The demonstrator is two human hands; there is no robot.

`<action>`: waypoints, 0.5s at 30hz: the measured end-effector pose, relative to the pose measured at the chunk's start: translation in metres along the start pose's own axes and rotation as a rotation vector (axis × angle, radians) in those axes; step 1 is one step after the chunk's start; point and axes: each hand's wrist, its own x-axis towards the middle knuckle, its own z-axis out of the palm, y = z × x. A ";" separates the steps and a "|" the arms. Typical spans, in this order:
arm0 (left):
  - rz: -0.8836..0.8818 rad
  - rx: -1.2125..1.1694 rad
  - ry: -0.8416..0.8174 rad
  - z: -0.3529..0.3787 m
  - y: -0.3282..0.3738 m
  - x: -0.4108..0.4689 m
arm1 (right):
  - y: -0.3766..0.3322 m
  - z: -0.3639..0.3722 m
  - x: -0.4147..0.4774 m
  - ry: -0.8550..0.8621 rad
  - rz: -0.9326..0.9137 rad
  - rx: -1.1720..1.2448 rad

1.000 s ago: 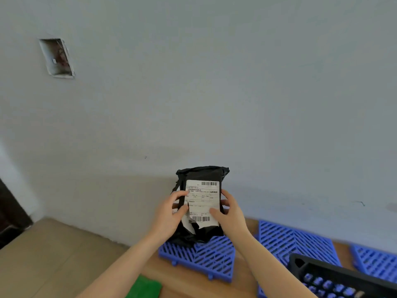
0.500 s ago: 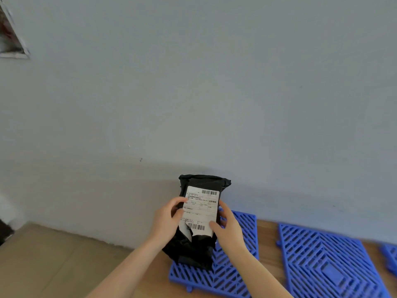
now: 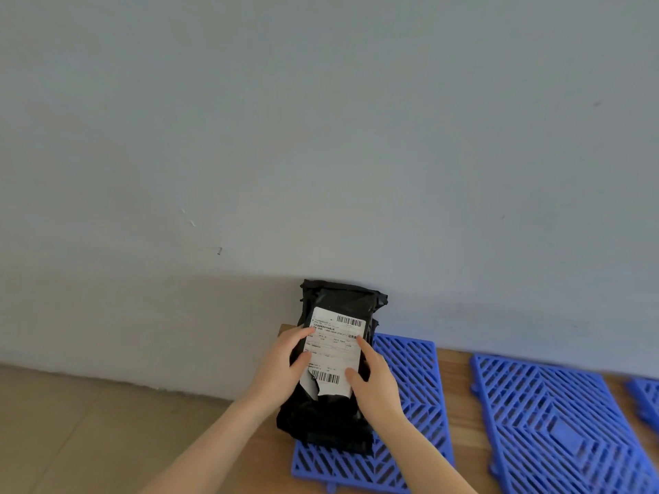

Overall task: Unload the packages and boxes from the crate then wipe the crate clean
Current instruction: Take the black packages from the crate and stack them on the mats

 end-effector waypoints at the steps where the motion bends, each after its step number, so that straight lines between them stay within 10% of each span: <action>1: 0.001 0.001 -0.002 0.000 -0.002 0.001 | 0.001 0.002 0.001 0.005 0.004 -0.007; 15: 0.083 0.112 0.190 -0.008 0.050 -0.006 | -0.016 -0.053 -0.029 0.080 -0.053 0.037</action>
